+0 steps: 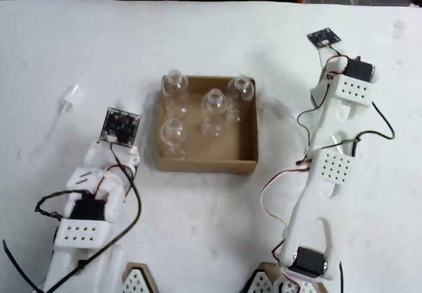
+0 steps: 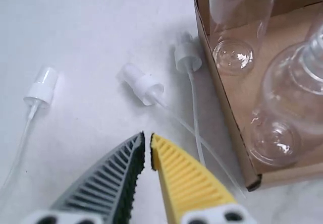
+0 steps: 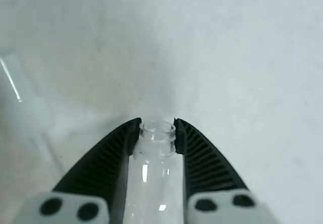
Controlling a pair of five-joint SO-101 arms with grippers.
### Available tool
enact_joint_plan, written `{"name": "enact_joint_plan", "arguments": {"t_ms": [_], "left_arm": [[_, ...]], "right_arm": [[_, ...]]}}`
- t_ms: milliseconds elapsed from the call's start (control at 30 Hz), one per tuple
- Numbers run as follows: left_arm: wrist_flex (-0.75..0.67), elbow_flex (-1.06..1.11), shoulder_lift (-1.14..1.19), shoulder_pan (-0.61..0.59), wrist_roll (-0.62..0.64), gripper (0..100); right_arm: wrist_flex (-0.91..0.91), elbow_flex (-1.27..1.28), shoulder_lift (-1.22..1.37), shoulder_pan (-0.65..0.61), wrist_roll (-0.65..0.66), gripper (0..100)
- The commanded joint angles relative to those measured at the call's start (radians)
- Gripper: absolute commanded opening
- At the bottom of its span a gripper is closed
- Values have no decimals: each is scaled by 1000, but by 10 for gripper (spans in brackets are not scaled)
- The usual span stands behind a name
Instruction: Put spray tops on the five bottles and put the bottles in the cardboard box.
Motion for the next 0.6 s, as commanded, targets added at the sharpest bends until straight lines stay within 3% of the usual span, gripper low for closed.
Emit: {"name": "enact_joint_plan", "arguments": {"t_ms": [0, 433, 567], "left_arm": [[-28, -9, 5, -21, 14, 28], [-28, -9, 5, -21, 17, 28], [-28, -9, 5, -21, 15, 28]], "right_arm": [[24, -49, -143, 28, -78, 16], [33, -48, -487, 117, -385, 15], [36, -48, -595, 134, -416, 15]]}}
